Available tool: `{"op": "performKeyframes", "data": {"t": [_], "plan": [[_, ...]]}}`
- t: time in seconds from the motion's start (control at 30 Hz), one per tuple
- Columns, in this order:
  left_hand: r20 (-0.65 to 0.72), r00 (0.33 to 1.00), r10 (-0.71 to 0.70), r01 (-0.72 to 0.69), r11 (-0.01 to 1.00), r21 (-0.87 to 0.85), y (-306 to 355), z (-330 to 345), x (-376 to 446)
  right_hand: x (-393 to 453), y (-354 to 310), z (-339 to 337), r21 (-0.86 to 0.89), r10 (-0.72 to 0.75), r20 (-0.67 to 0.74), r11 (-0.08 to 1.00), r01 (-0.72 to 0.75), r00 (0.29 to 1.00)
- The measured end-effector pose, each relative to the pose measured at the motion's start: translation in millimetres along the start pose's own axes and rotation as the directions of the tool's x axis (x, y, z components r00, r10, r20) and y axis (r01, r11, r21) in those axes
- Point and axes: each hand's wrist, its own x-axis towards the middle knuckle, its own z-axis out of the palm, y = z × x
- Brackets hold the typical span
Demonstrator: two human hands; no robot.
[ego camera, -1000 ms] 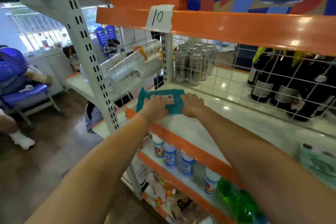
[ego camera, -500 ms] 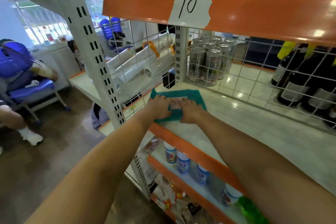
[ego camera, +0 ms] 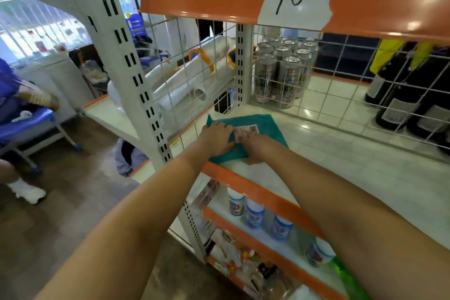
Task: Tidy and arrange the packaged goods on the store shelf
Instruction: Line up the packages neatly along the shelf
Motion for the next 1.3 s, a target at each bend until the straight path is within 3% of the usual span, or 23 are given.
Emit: {"op": "performKeyframes", "data": {"t": [0.27, 0.87, 1.2, 1.3], "plan": [[-0.017, 1.0, 0.006, -0.007, 1.0, -0.005, -1.2, 0.5, -1.1, -6.5, -2.5, -16.6, -0.077, -0.009, 0.115, 0.997, 0.018, 0.993], [-0.039, 0.999, -0.01, 0.012, 0.999, 0.047, -3.4, -7.0, -15.9, -12.3, 5.4, -2.2, -0.029, -0.015, -0.232, 1.0, 0.009, 0.973], [-0.186, 0.983, -0.001, 0.016, 0.997, 0.081, -5.9, -31.7, -22.0, -25.4, 25.6, -17.9, 0.076, 0.046, -0.321, 0.997, -0.023, 0.946], [-0.234, 0.972, -0.028, 0.025, 1.0, -0.016, -1.3, -41.1, -21.8, -34.1, 37.0, -22.7, 0.078, 0.073, -0.357, 0.996, -0.048, 0.931]]}}
